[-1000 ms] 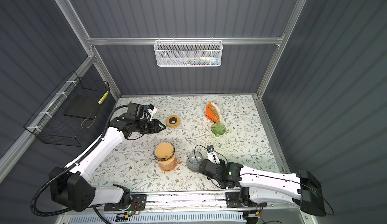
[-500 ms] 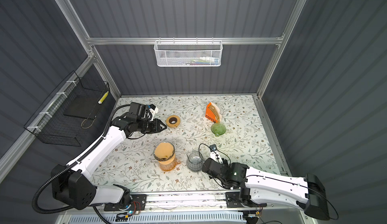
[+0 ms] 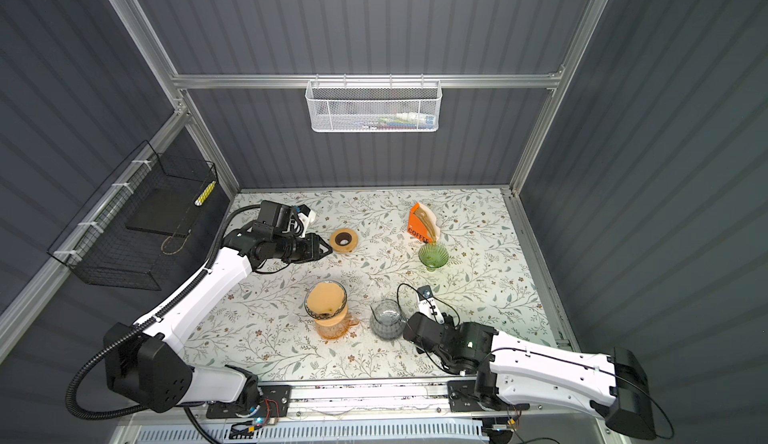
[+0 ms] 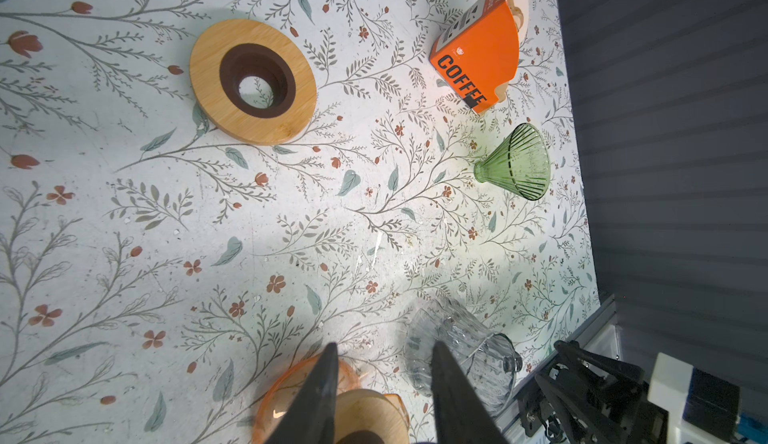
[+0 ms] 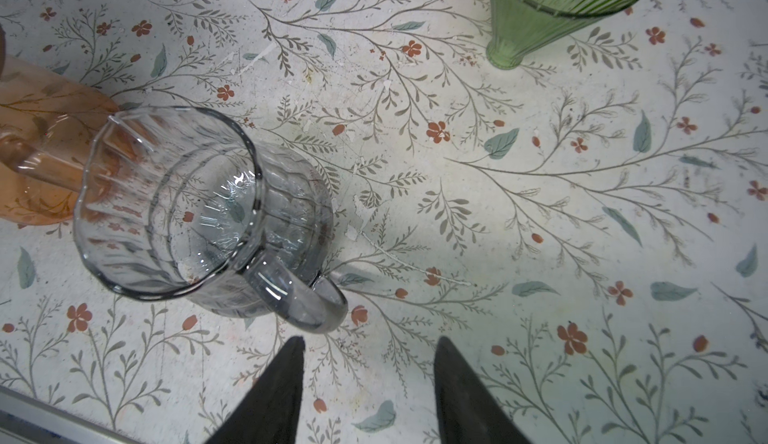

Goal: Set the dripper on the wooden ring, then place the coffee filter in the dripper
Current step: 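Open the right gripper and release the glass pitcher handle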

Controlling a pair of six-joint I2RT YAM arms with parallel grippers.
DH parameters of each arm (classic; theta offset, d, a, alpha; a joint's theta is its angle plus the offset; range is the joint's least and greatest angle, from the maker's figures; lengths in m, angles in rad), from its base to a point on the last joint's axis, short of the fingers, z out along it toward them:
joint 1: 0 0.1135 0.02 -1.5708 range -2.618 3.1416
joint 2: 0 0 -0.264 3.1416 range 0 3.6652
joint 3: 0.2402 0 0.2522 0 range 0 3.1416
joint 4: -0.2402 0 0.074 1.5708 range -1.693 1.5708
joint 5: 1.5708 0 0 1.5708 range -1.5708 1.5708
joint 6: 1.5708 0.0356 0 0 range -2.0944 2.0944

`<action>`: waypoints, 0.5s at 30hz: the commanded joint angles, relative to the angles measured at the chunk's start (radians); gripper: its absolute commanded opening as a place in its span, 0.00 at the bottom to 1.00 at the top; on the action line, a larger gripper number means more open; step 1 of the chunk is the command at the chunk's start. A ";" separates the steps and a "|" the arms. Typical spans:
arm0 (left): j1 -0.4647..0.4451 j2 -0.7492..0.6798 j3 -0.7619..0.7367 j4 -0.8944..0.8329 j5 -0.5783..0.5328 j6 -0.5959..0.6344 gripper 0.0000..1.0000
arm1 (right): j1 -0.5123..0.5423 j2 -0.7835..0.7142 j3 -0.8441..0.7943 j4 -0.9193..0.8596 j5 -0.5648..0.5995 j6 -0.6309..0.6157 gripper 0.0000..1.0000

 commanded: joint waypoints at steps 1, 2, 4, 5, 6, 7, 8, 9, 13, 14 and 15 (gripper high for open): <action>-0.005 -0.012 0.031 -0.017 -0.005 -0.006 0.39 | -0.012 0.004 0.024 -0.010 -0.004 -0.016 0.52; -0.005 -0.012 0.030 -0.018 -0.005 -0.005 0.39 | -0.012 0.005 0.025 -0.007 -0.015 -0.016 0.52; -0.005 -0.010 0.028 -0.021 -0.006 0.000 0.39 | -0.011 0.011 0.021 0.002 -0.036 -0.014 0.51; -0.005 -0.010 0.028 -0.023 -0.006 0.003 0.39 | -0.012 0.016 0.017 0.010 -0.049 -0.013 0.51; -0.005 -0.009 0.024 -0.023 -0.009 0.006 0.39 | -0.012 0.020 0.016 0.016 -0.058 -0.012 0.51; -0.006 -0.009 0.023 -0.021 -0.011 0.006 0.39 | -0.012 0.025 0.013 0.021 -0.065 -0.011 0.51; -0.006 -0.006 0.022 -0.022 -0.012 0.006 0.39 | -0.012 0.030 0.010 0.032 -0.072 -0.010 0.51; -0.006 -0.003 0.021 -0.023 -0.009 0.006 0.39 | -0.012 0.034 0.007 0.044 -0.077 -0.009 0.51; -0.006 -0.005 0.016 -0.015 -0.004 0.002 0.38 | -0.012 0.059 0.005 0.068 -0.092 -0.009 0.50; -0.006 -0.004 0.016 -0.013 -0.004 0.002 0.38 | -0.013 0.069 0.003 0.073 -0.093 -0.009 0.51; -0.008 -0.005 0.016 -0.012 -0.004 0.001 0.38 | -0.015 0.081 0.003 0.075 -0.095 -0.006 0.51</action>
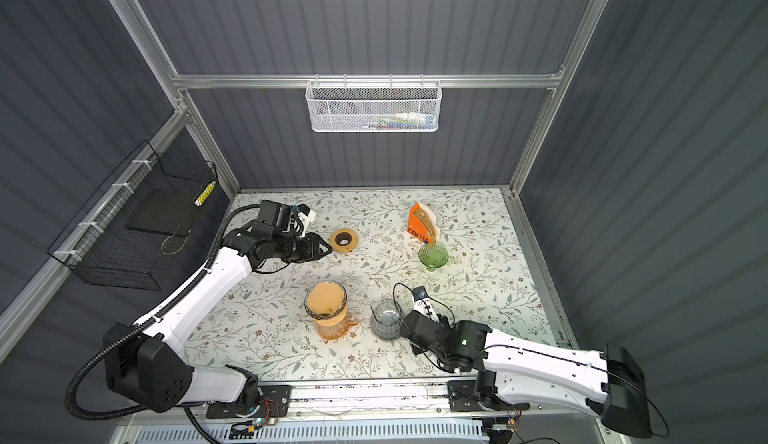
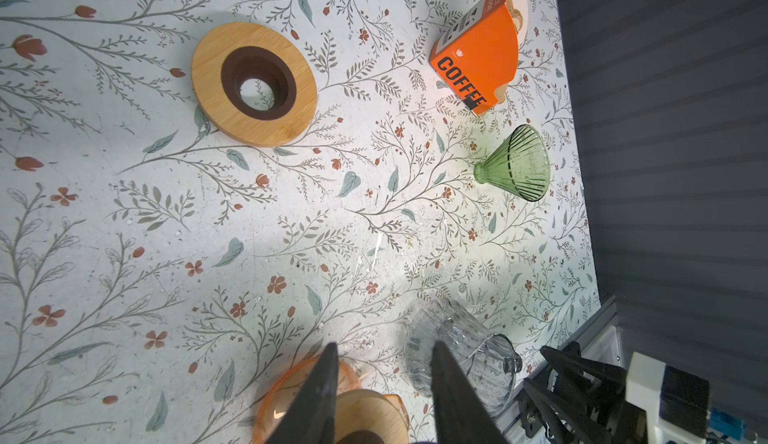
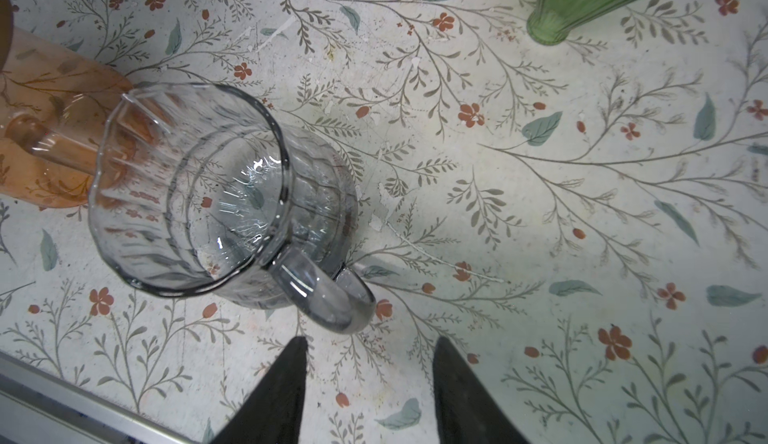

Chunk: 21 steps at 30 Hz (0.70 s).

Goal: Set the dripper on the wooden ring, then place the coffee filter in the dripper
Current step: 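Open the right gripper and release the glass pitcher handle, then move the left gripper to the wooden ring while right gripper rises toward green dripper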

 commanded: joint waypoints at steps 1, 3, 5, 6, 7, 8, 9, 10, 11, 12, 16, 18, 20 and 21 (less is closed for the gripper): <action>-0.007 -0.006 0.013 -0.009 0.000 0.000 0.38 | -0.012 0.031 0.003 0.018 -0.019 0.001 0.51; -0.007 -0.008 0.010 -0.006 0.002 -0.003 0.38 | -0.025 0.056 0.007 0.010 -0.022 0.009 0.50; -0.008 -0.009 0.007 -0.005 0.003 -0.003 0.38 | -0.037 0.069 0.006 0.008 -0.024 0.013 0.50; -0.008 -0.009 0.005 -0.003 0.003 -0.003 0.38 | -0.047 0.073 0.006 0.010 -0.028 0.013 0.50; -0.008 -0.009 0.004 -0.001 0.004 -0.004 0.38 | -0.056 0.074 0.004 0.013 -0.035 0.012 0.50; -0.008 -0.009 0.002 -0.002 0.004 -0.005 0.39 | -0.066 0.076 0.003 0.015 -0.041 0.007 0.50; -0.009 -0.009 0.003 -0.002 0.004 -0.005 0.38 | -0.076 0.076 0.003 0.018 -0.045 0.003 0.50; -0.010 -0.009 0.003 -0.002 0.006 -0.005 0.38 | -0.081 0.075 0.004 0.020 -0.047 -0.002 0.50; -0.010 -0.010 0.003 -0.001 0.005 -0.005 0.38 | -0.088 0.074 0.005 0.024 -0.047 -0.009 0.50; -0.010 -0.010 0.003 -0.001 0.004 -0.005 0.38 | -0.094 0.073 0.004 0.029 -0.047 -0.015 0.50; -0.010 -0.006 0.004 -0.001 0.003 -0.005 0.38 | -0.123 0.077 0.006 0.042 -0.063 -0.038 0.50; -0.011 -0.004 0.005 -0.002 0.001 -0.005 0.38 | -0.129 0.081 0.012 0.040 -0.068 -0.044 0.50; -0.011 -0.005 0.010 -0.005 -0.010 -0.006 0.38 | -0.129 0.079 0.016 0.036 -0.076 -0.045 0.50; -0.011 -0.006 0.012 -0.009 -0.018 -0.006 0.38 | -0.131 0.076 0.015 0.034 -0.079 -0.044 0.50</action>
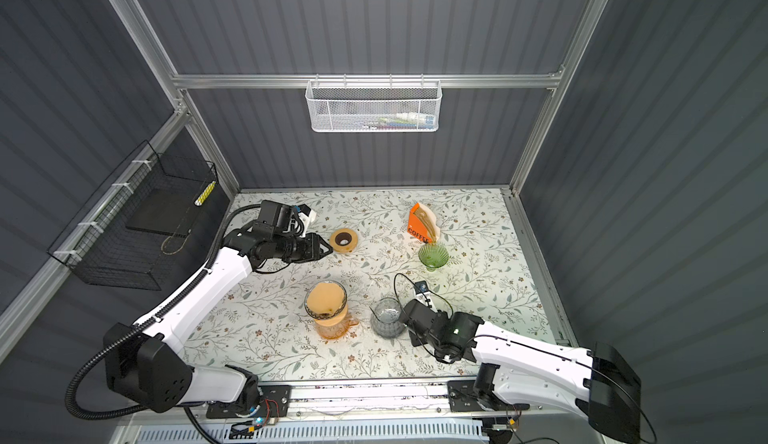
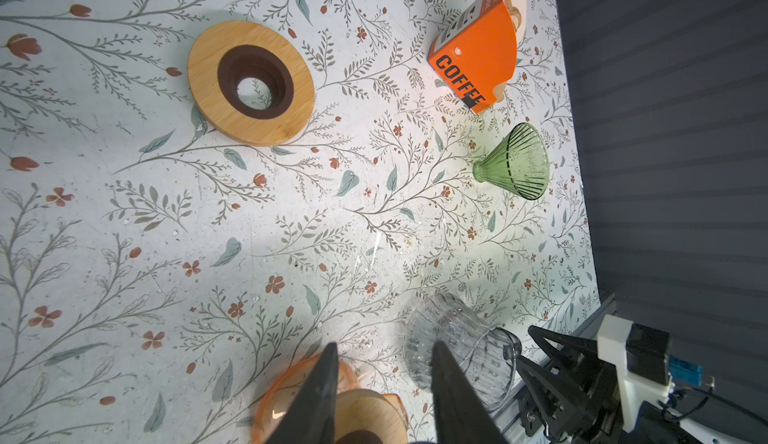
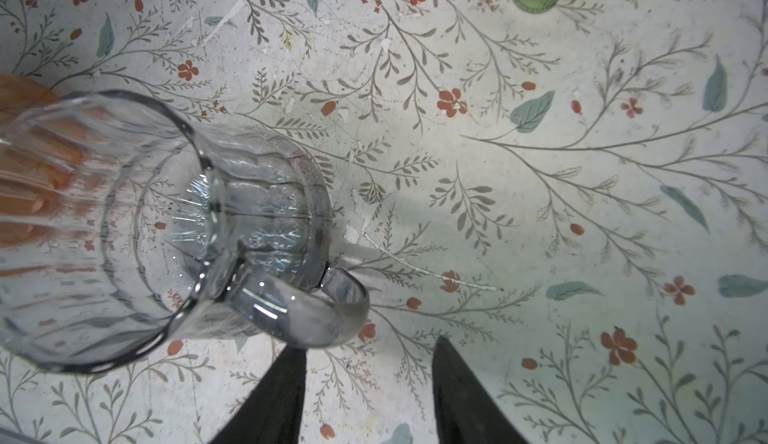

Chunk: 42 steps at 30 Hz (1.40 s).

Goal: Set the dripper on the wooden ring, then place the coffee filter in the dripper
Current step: 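Move the left gripper to the wooden ring while right gripper rises toward green dripper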

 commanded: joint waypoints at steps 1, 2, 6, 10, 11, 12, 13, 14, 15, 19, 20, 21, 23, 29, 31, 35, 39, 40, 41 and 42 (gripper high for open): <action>-0.006 -0.005 0.015 -0.014 -0.031 -0.005 0.38 | -0.003 -0.001 0.016 -0.008 -0.013 -0.012 0.50; -0.006 -0.003 0.022 -0.018 -0.054 -0.003 0.38 | -0.003 -0.004 0.016 -0.012 -0.014 -0.011 0.50; -0.006 0.016 0.046 -0.031 -0.072 -0.004 0.38 | -0.005 -0.023 0.035 -0.046 -0.019 -0.007 0.50; -0.006 0.051 0.100 -0.054 -0.123 -0.005 0.38 | -0.007 -0.064 0.075 -0.095 -0.028 0.010 0.51; -0.006 0.064 0.121 -0.062 -0.134 -0.002 0.38 | -0.008 -0.077 0.085 -0.108 -0.029 0.015 0.51; -0.006 0.077 0.140 -0.071 -0.139 0.001 0.38 | -0.009 -0.088 0.094 -0.118 -0.029 0.016 0.51; -0.006 0.095 0.162 -0.080 -0.142 0.005 0.39 | -0.012 -0.100 0.103 -0.129 -0.027 0.016 0.51; -0.006 0.115 0.202 -0.090 -0.144 0.007 0.41 | -0.022 -0.112 0.113 -0.137 -0.028 0.012 0.52; -0.006 0.135 0.225 -0.098 -0.145 0.010 0.45 | -0.035 -0.120 0.124 -0.148 -0.033 0.006 0.52; -0.005 0.221 0.313 -0.130 -0.168 0.024 0.53 | -0.126 -0.134 0.172 -0.159 -0.075 -0.054 0.52; -0.005 0.242 0.333 -0.134 -0.174 0.026 0.53 | -0.155 -0.131 0.187 -0.161 -0.090 -0.070 0.52; -0.005 0.256 0.348 -0.137 -0.175 0.030 0.53 | -0.176 -0.129 0.199 -0.160 -0.103 -0.083 0.52; -0.005 0.292 0.371 -0.136 -0.190 0.033 0.54 | -0.221 -0.118 0.224 -0.156 -0.131 -0.114 0.53; -0.003 0.399 0.423 -0.142 -0.232 0.049 0.55 | -0.317 -0.046 0.313 -0.152 -0.196 -0.196 0.53; 0.000 0.442 0.448 -0.160 -0.239 0.056 0.57 | -0.342 -0.023 0.334 -0.145 -0.218 -0.214 0.53; 0.008 0.523 0.494 -0.185 -0.267 0.076 0.62 | -0.388 0.014 0.367 -0.128 -0.259 -0.236 0.53; 0.021 0.593 0.530 -0.193 -0.291 0.087 0.62 | -0.425 0.042 0.392 -0.115 -0.295 -0.249 0.54; 0.025 0.613 0.542 -0.203 -0.294 0.089 0.62 | -0.432 0.051 0.399 -0.112 -0.302 -0.254 0.53; 0.027 0.633 0.552 -0.208 -0.298 0.092 0.62 | -0.440 0.059 0.406 -0.111 -0.309 -0.257 0.54; 0.028 0.649 0.560 -0.211 -0.303 0.094 0.61 | -0.446 0.066 0.411 -0.110 -0.312 -0.262 0.54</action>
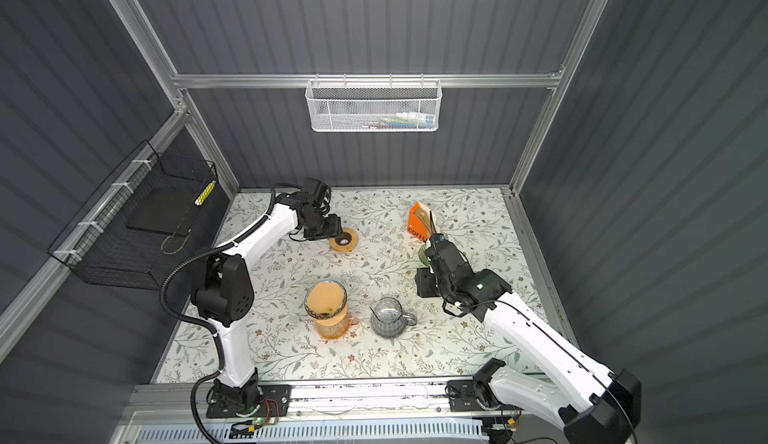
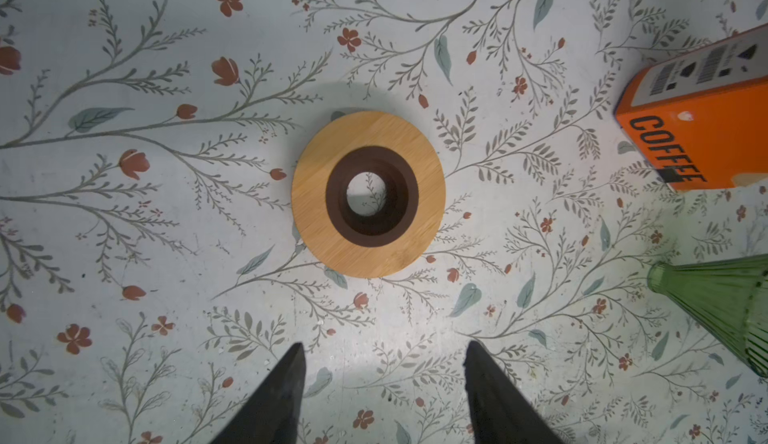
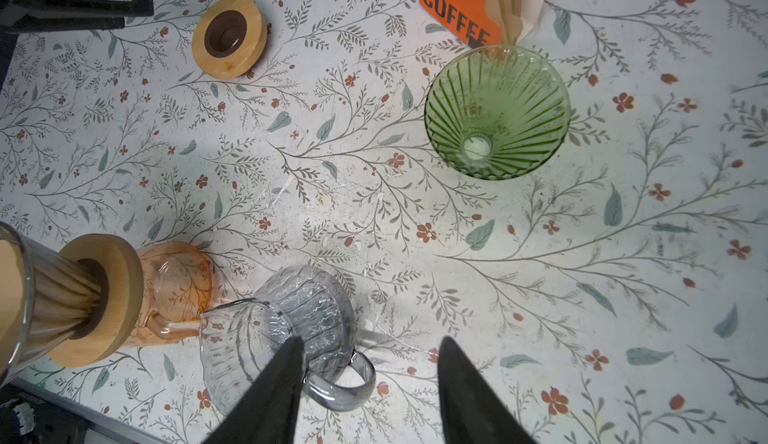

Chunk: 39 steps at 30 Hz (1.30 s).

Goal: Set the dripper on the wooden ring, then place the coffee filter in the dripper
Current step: 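Move the left gripper to the wooden ring while right gripper rises toward green dripper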

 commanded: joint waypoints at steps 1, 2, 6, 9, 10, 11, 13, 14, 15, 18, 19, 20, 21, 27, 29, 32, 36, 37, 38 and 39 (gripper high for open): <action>0.012 0.049 0.052 -0.047 -0.036 0.035 0.61 | -0.022 0.020 0.037 0.017 -0.036 -0.031 0.54; 0.012 0.063 0.058 -0.049 -0.045 0.040 0.61 | -0.027 0.027 0.042 0.020 -0.043 -0.034 0.54; 0.013 0.109 0.077 -0.053 -0.067 0.047 0.60 | -0.048 0.058 0.061 0.032 -0.070 -0.047 0.54; 0.015 0.145 0.092 -0.051 -0.077 0.049 0.59 | -0.061 0.093 0.076 0.034 -0.081 -0.056 0.54; 0.015 0.157 0.099 -0.052 -0.075 0.049 0.59 | -0.065 0.103 0.081 0.035 -0.086 -0.059 0.54; 0.015 0.168 0.106 -0.051 -0.074 0.051 0.58 | -0.068 0.108 0.085 0.033 -0.088 -0.061 0.54; 0.015 0.185 0.113 -0.045 -0.073 0.050 0.58 | -0.073 0.117 0.089 0.034 -0.093 -0.063 0.54; 0.016 0.193 0.119 -0.042 -0.074 0.050 0.58 | -0.078 0.120 0.089 0.034 -0.094 -0.064 0.54; 0.016 0.201 0.125 -0.040 -0.074 0.051 0.58 | -0.079 0.123 0.090 0.036 -0.098 -0.063 0.54; 0.019 0.232 0.153 -0.042 -0.073 0.049 0.57 | -0.089 0.133 0.093 0.038 -0.102 -0.063 0.54; 0.021 0.242 0.164 -0.043 -0.071 0.048 0.57 | -0.092 0.136 0.095 0.038 -0.103 -0.063 0.54; 0.021 0.252 0.173 -0.045 -0.072 0.048 0.57 | -0.095 0.139 0.097 0.038 -0.104 -0.065 0.54; 0.022 0.258 0.181 -0.045 -0.073 0.046 0.57 | -0.097 0.142 0.098 0.037 -0.106 -0.065 0.54; 0.028 0.301 0.215 -0.051 -0.075 0.038 0.56 | -0.111 0.158 0.106 0.041 -0.113 -0.070 0.54; 0.030 0.310 0.219 -0.052 -0.078 0.036 0.55 | -0.115 0.161 0.107 0.040 -0.114 -0.072 0.54; 0.032 0.319 0.227 -0.051 -0.078 0.036 0.54 | -0.120 0.166 0.107 0.042 -0.117 -0.074 0.54; 0.033 0.333 0.237 -0.054 -0.077 0.037 0.51 | -0.125 0.169 0.107 0.043 -0.120 -0.075 0.54; 0.033 0.336 0.240 -0.054 -0.077 0.039 0.50 | -0.126 0.171 0.107 0.044 -0.123 -0.076 0.54; 0.033 0.340 0.242 -0.055 -0.076 0.039 0.50 | -0.127 0.172 0.107 0.045 -0.122 -0.075 0.54; 0.033 0.342 0.244 -0.057 -0.076 0.038 0.51 | -0.128 0.172 0.109 0.045 -0.121 -0.076 0.54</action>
